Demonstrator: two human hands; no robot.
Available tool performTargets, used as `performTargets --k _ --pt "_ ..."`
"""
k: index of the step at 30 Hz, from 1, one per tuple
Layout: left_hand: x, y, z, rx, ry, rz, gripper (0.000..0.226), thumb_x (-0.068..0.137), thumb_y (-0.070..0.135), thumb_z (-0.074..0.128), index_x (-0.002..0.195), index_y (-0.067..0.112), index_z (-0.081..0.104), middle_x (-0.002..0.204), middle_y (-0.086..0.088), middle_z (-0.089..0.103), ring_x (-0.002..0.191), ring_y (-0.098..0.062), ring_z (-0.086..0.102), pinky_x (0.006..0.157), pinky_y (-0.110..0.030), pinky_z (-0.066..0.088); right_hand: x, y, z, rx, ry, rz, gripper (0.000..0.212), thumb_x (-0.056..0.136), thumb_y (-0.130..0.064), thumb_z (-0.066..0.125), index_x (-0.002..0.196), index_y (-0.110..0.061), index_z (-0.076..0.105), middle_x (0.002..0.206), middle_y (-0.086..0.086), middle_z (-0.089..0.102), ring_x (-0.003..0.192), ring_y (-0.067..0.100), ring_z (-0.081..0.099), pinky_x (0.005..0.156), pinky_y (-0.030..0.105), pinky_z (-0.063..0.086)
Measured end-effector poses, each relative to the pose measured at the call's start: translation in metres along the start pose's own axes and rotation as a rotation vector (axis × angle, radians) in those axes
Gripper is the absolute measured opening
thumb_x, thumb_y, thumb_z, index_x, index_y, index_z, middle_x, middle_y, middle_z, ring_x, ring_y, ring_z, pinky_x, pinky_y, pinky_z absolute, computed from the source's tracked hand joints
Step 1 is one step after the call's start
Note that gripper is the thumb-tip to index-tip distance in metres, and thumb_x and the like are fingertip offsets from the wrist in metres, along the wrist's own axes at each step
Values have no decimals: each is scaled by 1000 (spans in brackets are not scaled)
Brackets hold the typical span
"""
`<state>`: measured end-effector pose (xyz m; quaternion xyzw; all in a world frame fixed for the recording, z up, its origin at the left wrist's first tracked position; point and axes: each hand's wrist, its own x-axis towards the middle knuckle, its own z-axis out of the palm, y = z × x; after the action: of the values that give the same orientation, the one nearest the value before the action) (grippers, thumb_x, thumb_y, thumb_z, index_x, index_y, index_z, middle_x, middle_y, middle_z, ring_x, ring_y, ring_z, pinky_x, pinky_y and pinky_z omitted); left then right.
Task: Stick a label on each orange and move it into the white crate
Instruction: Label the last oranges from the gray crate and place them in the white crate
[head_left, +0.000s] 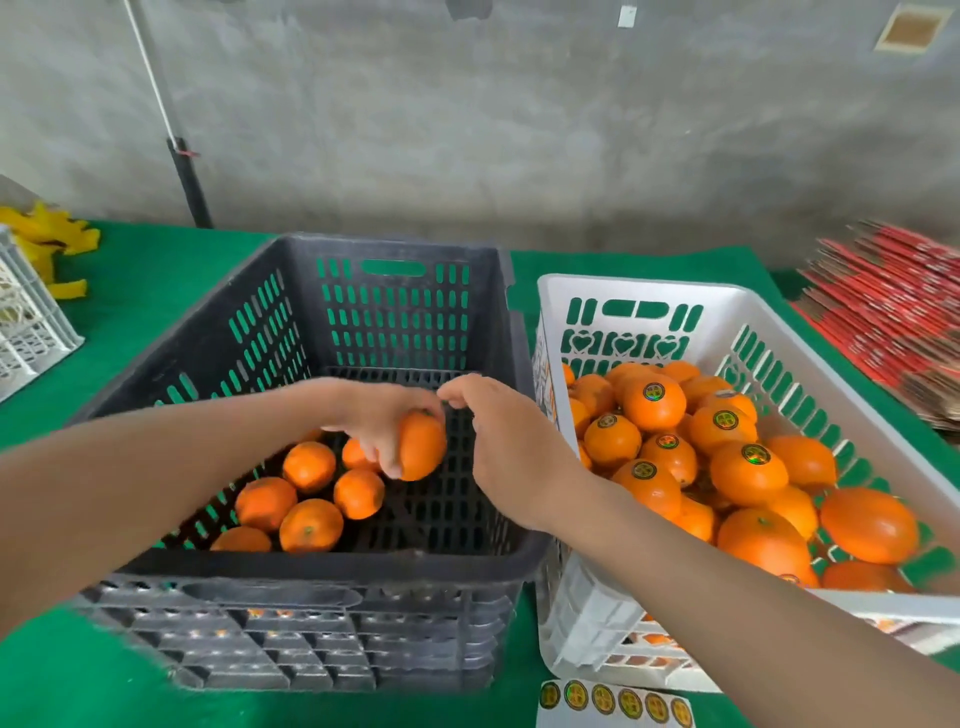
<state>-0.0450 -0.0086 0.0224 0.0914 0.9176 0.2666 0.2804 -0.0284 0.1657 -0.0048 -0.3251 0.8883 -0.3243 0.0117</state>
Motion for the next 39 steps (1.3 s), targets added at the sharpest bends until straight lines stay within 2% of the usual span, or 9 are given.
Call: performTargets --k 9,14,17,22,28,31,34,36,39 --pt "-70 -14 22 -619 229 326 77 50 9 86 109 43 50 113 4 60 96 -21 65 72 -31 53 -29 -10 -19 337 71 -112 67 83 -7 64 138 -25 31 137 -4 42 118 3 41 98 24 41" --pt "-101 32 64 -923 280 350 77 54 -8 79 112 29 47 122 -10 52 97 -33 66 74 -39 57 -75 -25 -24 288 141 -274 75 75 -22 76 136 -28 33 133 -14 40 118 0 43 93 20 44" --pt "-111 57 87 -1112 236 346 99 39 18 97 125 16 47 122 -15 59 104 -38 64 76 -39 58 -104 -25 -34 322 194 -266 75 74 -23 78 134 -30 34 131 -19 42 114 -1 45 89 22 48" --pt "-110 87 126 -1113 69 333 92 53 52 86 130 14 53 126 -21 60 115 -40 58 92 -45 53 -147 -17 -50 392 175 -182 66 68 -39 73 123 -43 36 119 -30 44 105 -8 47 78 14 47" --pt "-95 97 168 -1008 50 249 98 48 67 80 128 16 53 118 -19 63 96 -28 66 78 -32 55 -171 16 -52 472 27 49 56 65 -44 76 111 -40 43 106 -16 56 92 1 58 74 21 51" --pt "-88 99 191 -830 96 247 96 51 44 91 132 38 39 126 -8 53 98 -23 67 80 -32 55 -177 39 -43 511 -115 173 48 76 -36 75 116 -29 51 109 -5 61 96 12 62 84 33 54" --pt "-71 104 218 -672 289 162 78 63 8 86 120 42 46 120 1 55 92 -14 67 76 -32 58 -189 53 -32 555 -196 214 26 83 -34 69 105 -29 57 94 -4 66 77 7 65 68 23 54" --pt "-60 101 237 -796 364 66 67 65 2 83 114 34 51 110 -7 61 79 -22 71 65 -32 59 -197 64 -26 552 -251 292 14 87 -40 62 97 -30 60 80 -6 68 65 4 65 62 17 52" --pt "-48 86 264 -1052 401 -99 63 66 5 84 114 28 50 102 -13 65 74 -33 71 64 -35 59 -214 93 -18 538 -297 566 34 93 -41 50 99 -10 64 76 3 67 62 13 60 62 24 50"
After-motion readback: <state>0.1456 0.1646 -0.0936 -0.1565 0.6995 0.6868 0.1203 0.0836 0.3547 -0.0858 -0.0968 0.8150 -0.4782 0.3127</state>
